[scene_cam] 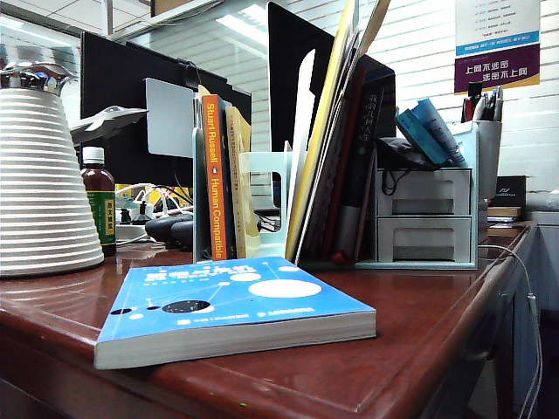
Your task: Pick up the blue book and put it on the bookshelf.
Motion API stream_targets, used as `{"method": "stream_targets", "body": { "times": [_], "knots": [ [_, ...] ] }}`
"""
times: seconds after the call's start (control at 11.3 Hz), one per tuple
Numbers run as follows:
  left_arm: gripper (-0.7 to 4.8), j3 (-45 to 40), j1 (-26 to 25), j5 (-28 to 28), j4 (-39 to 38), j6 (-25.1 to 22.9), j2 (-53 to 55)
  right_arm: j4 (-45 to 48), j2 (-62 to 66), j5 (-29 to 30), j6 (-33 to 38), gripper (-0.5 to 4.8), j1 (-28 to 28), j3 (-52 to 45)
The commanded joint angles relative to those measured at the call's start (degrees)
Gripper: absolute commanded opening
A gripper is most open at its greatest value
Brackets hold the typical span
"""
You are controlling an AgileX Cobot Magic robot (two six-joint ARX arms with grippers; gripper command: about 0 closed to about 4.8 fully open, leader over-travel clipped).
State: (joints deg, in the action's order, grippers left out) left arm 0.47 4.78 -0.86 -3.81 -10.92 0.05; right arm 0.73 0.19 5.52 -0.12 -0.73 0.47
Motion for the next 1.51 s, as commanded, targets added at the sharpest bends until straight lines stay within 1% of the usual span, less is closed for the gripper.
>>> {"method": "stream_targets", "body": {
  "times": [0.09, 0.53, 0.62, 0.71, 0.8, 0.89, 0.98, 1.07, 1.24, 1.33, 1.42, 1.51],
  "knots": [
    [0.65, -0.1, 0.0, 0.0, 0.4, -0.2, 0.1, 2.5, -0.1, -7.3, -0.1, -0.01, 0.3, 0.0],
    [0.65, -0.1, 0.0, 0.0, 0.4, -0.2, 0.1, 1.7, 0.0, -6.9, -0.1, -0.01, 0.3, 0.0],
    [0.62, -0.1, 0.0, 1.2, 3.0, 2.3, 0.1, 1.5, 0.1, -4.9, 5.9, -0.01, 0.5, 5.8],
    [0.61, 0.3, 0.0, 4.7, 3.7, 7.8, 0.1, 0.3, 1.9, -5.0, 5.9, -0.01, 0.6, 11.2],
    [0.42, 1.0, 0.0, 6.3, 6.9, 13.2, 0.1, -0.6, 5.5, -5.0, 5.9, -0.01, 0.6, 16.6],
    [0.42, 2.9, 0.0, 6.1, 7.3, 21.2, 0.1, -0.5, 10.4, -5.0, 5.9, -0.01, 0.6, 22.0],
    [0.22, 7.2, 0.0, 6.0, 7.3, 26.0, 0.2, -0.5, 18.3, -3.8, 5.9, -0.01, 0.6, 30.0],
    [-0.06, 14.3, -0.1, 2.9, 7.3, 25.9, 2.5, -0.5, 27.1, 1.6, 6.2, -0.01, 0.7, 37.9],
    [-0.06, 26.4, -0.1, 2.4, 7.2, 26.4, 12.3, -0.7, 35.3, 10.9, 6.6, -0.01, 0.7, 44.0],
    [-0.06, 33.1, 0.0, 3.8, 6.3, 26.4, 18.8, -1.1, 39.1, 14.6, 8.1, -0.01, 0.7, 45.8],
    [-0.06, 39.2, 0.0, 7.6, 4.3, 26.4, 25.5, -1.4, 42.3, 17.7, 11.6, -0.01, 1.1, 47.0],
    [-0.06, 44.0, 0.0, 15.1, 3.0, 28.0, 32.3, -1.5, 44.9, 19.3, 13.8, -0.01, 3.0, 47.7]
  ]
}}
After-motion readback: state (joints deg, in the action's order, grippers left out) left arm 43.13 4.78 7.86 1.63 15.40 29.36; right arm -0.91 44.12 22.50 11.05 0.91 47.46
